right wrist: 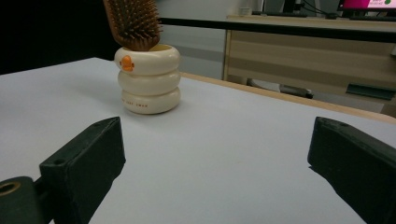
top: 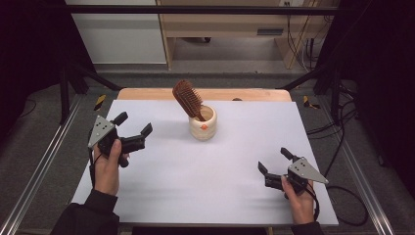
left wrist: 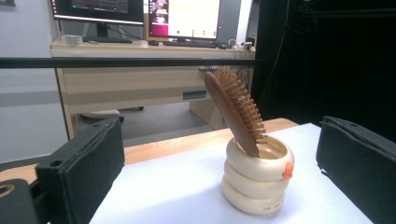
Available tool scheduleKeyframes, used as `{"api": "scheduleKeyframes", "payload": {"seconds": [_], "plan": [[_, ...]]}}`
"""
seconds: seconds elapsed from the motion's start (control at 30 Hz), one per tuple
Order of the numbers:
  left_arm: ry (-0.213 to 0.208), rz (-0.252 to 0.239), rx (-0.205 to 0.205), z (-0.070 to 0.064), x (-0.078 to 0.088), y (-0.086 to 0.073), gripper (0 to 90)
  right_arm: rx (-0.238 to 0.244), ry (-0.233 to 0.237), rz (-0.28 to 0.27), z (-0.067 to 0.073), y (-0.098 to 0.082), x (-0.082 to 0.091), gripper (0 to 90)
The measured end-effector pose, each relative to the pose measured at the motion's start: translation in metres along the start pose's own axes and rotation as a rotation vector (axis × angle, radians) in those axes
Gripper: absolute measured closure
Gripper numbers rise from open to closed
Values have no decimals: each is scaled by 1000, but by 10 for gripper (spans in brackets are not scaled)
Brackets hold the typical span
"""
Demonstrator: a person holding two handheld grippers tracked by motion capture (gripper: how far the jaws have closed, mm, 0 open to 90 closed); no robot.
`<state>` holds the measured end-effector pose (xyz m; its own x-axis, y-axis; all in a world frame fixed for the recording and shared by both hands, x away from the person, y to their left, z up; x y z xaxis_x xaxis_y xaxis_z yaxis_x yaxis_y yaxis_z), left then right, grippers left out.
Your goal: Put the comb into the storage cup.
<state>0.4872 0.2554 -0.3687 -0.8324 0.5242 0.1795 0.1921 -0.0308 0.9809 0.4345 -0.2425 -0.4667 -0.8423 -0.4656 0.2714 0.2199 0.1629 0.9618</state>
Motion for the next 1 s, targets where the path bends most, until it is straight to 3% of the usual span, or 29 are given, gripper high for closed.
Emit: {"api": "scheduleKeyframes", "payload": {"seconds": [0.23, 0.43, 0.53, 0.73, 1.0], "plan": [[-23, -11, -14, -4, 10, 4, 5, 14, -20, -6, 0, -2, -1, 40], [5, 2, -22, 1, 19, 3, 5, 20, -23, -6, 1, -2, -1, 45], [10, 2, -25, 5, 26, -1, 5, 19, -33, -32, 0, -1, 1, 48], [28, 2, -2, 17, 39, -16, 4, -19, -15, 13, -3, -3, 1, 30], [49, 27, -41, 22, 52, -37, 3, -6, -3, 21, 0, -3, 1, 30]]}}
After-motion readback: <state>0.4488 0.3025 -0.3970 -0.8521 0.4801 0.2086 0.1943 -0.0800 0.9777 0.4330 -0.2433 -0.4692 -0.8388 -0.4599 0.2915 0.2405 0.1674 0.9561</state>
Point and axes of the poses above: each handheld gripper's, and its own axes: x roughly backward along the jaws, y roughly out of its top, z roughly to its left, the point moved 1 cm from there along -x, roughly forward along the jaws, and after that the axes turned 8 degrees about z, right-handed, at the moved point
